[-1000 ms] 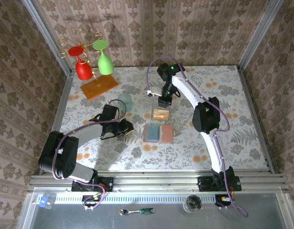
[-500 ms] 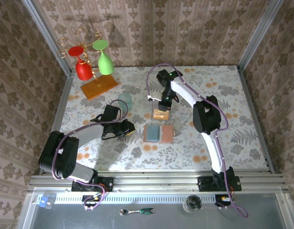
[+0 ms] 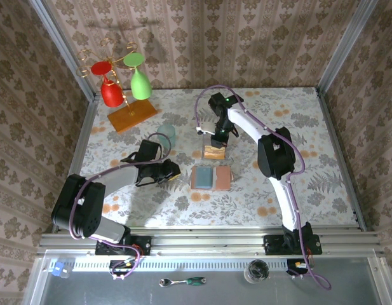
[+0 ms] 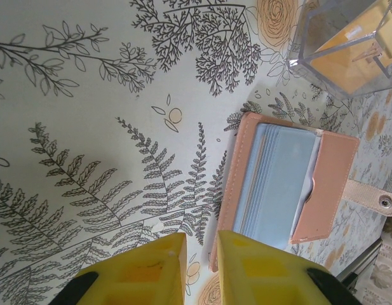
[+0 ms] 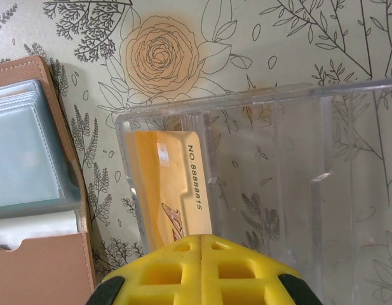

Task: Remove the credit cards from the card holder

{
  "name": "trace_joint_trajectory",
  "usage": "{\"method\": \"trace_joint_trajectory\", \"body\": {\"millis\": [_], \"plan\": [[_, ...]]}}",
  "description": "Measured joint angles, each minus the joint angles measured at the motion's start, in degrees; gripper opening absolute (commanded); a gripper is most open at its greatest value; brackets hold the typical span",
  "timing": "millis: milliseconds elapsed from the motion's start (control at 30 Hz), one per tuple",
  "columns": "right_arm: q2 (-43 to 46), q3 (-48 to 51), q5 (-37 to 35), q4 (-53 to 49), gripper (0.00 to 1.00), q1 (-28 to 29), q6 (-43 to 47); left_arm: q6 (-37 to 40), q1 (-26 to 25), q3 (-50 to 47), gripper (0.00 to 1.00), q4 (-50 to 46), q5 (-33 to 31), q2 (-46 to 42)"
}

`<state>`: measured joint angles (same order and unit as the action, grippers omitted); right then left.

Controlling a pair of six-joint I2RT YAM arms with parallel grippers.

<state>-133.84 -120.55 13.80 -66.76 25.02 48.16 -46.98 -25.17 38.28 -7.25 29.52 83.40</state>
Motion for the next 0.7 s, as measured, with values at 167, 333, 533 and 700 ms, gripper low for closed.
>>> {"method": "trace_joint_trajectory", "body": {"millis": [167, 333, 533, 700], "plan": [[1.6, 0.0, 0.0, 0.0, 0.0, 0.0, 0.0, 0.0, -0.3, 0.0, 0.2, 0.0, 0.0, 0.1], [2.7, 0.0, 0.0, -0.1, 0.0, 0.0, -0.4, 0.0, -0.3, 0.0, 0.2, 0.0, 0.0, 0.3], [5.8, 4.5, 0.3, 2.4, 0.0, 0.0, -4.0, 0.0, -0.9, 0.5, 0.2, 0.1, -0.2, 1.6], [13.0, 14.8, 1.4, 10.1, 0.01, 0.3, -13.0, 0.0, -3.4, 1.8, 0.19, 0.7, -0.2, 3.3]]}}
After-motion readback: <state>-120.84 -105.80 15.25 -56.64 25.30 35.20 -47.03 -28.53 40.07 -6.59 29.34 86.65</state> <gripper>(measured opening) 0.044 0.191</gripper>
